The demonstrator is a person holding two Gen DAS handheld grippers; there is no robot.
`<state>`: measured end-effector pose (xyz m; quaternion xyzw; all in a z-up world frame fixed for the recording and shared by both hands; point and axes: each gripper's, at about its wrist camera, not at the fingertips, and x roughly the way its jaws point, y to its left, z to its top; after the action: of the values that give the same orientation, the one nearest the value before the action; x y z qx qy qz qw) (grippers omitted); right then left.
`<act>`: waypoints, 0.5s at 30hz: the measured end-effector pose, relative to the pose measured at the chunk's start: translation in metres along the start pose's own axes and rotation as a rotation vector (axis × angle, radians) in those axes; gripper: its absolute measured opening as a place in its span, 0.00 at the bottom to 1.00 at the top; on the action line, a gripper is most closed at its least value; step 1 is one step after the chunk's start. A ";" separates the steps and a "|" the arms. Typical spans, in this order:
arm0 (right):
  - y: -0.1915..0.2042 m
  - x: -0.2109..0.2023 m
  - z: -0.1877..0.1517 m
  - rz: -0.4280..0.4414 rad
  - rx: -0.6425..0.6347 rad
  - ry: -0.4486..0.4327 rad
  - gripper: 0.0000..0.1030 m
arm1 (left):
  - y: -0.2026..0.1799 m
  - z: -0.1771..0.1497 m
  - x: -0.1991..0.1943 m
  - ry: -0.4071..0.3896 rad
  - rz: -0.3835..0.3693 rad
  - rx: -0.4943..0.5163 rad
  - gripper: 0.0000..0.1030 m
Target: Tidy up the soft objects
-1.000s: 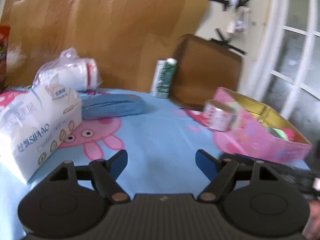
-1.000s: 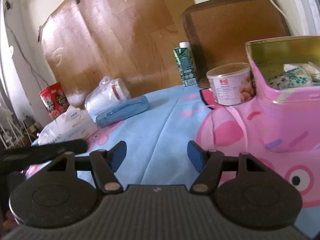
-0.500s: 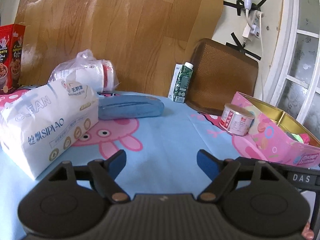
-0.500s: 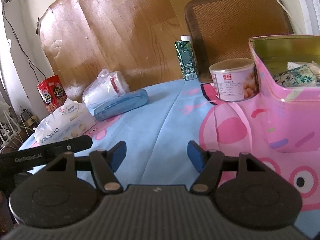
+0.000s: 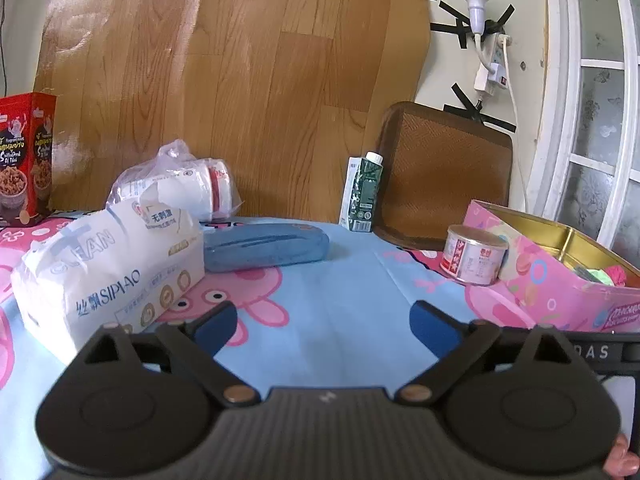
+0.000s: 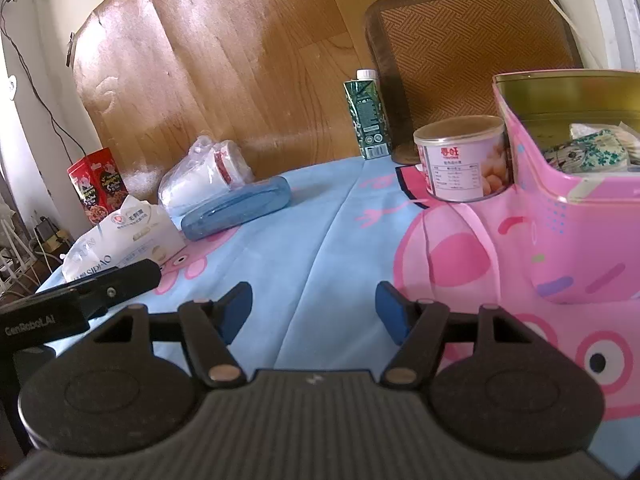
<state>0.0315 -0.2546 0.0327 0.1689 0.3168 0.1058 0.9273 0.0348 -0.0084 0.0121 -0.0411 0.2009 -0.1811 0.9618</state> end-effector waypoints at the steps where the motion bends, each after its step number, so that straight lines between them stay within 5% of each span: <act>1: 0.000 -0.001 0.000 -0.001 0.000 0.000 0.68 | 0.000 0.000 0.000 -0.001 0.000 0.000 0.94; 15: 0.000 0.000 0.000 -0.008 -0.004 0.004 0.68 | 0.000 -0.001 -0.002 -0.015 -0.007 0.002 0.97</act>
<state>0.0310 -0.2541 0.0326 0.1655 0.3191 0.1033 0.9274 0.0329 -0.0076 0.0121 -0.0420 0.1933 -0.1843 0.9628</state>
